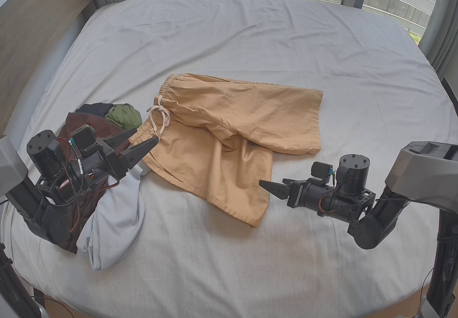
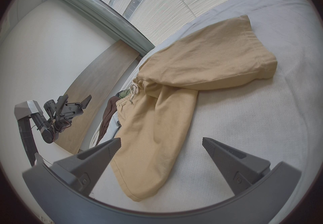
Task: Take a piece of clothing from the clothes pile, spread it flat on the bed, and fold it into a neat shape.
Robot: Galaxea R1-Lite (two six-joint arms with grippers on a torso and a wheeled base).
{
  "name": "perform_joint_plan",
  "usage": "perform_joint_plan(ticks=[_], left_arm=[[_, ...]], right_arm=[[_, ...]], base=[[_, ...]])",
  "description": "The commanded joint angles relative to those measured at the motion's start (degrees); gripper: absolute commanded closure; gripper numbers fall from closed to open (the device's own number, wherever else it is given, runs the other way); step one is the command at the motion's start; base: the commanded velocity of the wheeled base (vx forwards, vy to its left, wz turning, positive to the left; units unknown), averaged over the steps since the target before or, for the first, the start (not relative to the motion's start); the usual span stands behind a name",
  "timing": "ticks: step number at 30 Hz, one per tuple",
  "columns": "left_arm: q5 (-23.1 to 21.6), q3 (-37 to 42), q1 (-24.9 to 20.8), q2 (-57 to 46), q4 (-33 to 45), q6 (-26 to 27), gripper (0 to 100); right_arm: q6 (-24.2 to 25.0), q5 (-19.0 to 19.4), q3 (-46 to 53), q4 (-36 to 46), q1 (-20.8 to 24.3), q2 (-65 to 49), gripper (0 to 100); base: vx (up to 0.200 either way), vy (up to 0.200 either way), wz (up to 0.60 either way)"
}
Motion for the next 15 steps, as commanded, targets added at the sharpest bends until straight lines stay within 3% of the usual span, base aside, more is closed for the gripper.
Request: perform_joint_plan(ticks=[1,15], left_arm=[[0.0,0.1,-0.6,0.2,0.0,-0.1,0],[0.1,-0.1,-0.8,0.4,0.0,-0.2,0]], right_arm=[[0.0,-0.2,-1.3,-0.8,0.6,3.8,0],[0.0,-2.0,-5.6,-0.2,3.2,7.2,0]], base=[[0.0,0.0,0.0],[0.0,0.0,0.0]])
